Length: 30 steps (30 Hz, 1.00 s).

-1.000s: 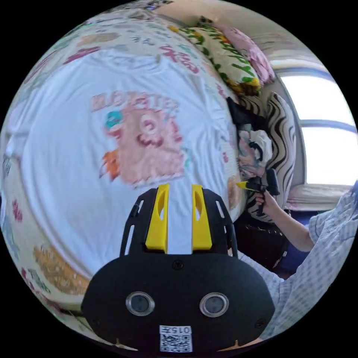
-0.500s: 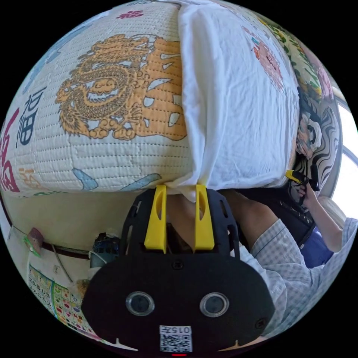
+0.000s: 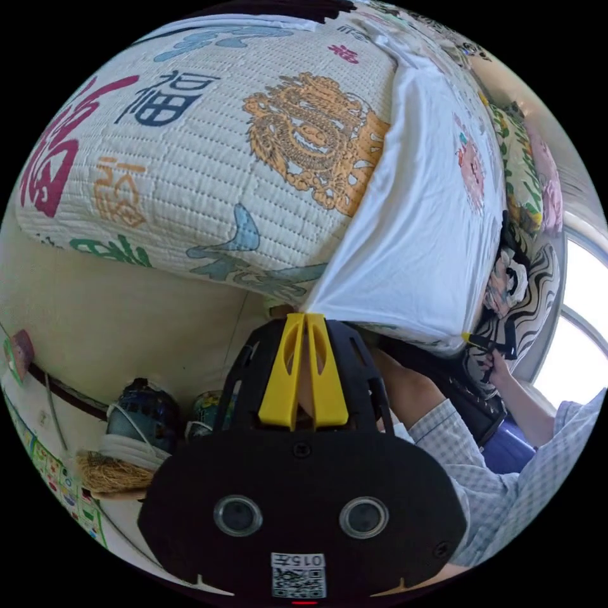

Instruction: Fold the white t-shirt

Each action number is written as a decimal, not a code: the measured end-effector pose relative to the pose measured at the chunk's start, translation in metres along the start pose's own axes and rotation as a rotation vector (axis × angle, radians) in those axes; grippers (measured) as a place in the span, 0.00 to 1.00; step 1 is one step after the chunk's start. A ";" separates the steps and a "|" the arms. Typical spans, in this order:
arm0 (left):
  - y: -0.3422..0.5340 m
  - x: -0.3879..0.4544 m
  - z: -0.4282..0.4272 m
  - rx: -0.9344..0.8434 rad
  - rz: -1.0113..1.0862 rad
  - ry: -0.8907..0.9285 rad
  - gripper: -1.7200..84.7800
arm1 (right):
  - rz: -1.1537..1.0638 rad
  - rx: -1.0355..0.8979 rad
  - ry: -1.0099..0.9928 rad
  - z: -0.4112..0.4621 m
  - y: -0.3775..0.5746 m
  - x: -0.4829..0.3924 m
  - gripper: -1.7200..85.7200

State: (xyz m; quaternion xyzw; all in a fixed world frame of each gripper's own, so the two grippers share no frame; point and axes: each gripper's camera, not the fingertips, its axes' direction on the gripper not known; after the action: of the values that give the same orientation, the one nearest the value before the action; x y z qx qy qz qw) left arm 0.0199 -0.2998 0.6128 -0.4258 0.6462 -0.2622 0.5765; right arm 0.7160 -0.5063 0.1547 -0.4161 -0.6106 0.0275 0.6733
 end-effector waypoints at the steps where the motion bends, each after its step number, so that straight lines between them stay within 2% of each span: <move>1: 0.002 0.002 0.002 0.011 -0.018 -0.019 0.01 | 0.005 -0.005 0.002 0.005 0.000 -0.001 0.02; 9: 0.014 0.012 0.019 -0.021 -0.112 -0.107 0.01 | 0.053 0.064 -0.136 0.019 0.020 0.002 0.02; 12: 0.026 0.016 0.004 0.013 -0.122 -0.144 0.01 | 0.062 0.191 -0.275 0.010 0.044 0.004 0.02; 14: 0.030 0.030 -0.014 0.088 -0.084 -0.167 0.01 | 0.020 0.318 -0.252 -0.006 0.062 -0.011 0.02; 17: 0.024 0.084 -0.052 0.267 0.076 -0.171 0.01 | -0.016 0.481 -0.067 -0.034 0.075 -0.051 0.02; 19: 0.009 0.149 -0.076 0.422 0.271 -0.166 0.01 | -0.047 0.581 0.022 -0.050 0.076 -0.079 0.01; 21: -0.009 0.204 -0.082 0.500 0.427 -0.165 0.01 | -0.097 0.664 0.123 -0.062 0.071 -0.107 0.01; 23: -0.034 0.259 -0.077 0.495 0.558 -0.166 0.01 | -0.129 0.694 0.382 -0.069 0.056 -0.142 0.01; 24: -0.049 0.297 -0.070 0.485 0.661 -0.148 0.01 | -0.134 0.712 0.451 -0.068 0.053 -0.149 0.01; 26: -0.072 0.352 -0.054 0.478 0.808 -0.120 0.01 | -0.017 0.875 0.652 -0.067 0.040 -0.162 0.01; 28: -0.103 0.424 -0.027 0.408 0.972 -0.079 0.02 | 0.021 0.895 0.662 -0.068 0.023 -0.162 0.01; 30: -0.125 0.476 -0.005 0.359 1.062 -0.048 0.03 | 0.026 0.876 0.527 -0.072 0.004 -0.155 0.02</move>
State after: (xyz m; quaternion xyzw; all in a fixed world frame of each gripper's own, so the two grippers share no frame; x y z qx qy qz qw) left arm 0.0589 -0.7694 0.4691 0.0574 0.7039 -0.0321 0.7073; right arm 0.7395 -0.6262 0.0352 -0.0949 -0.3462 0.1834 0.9152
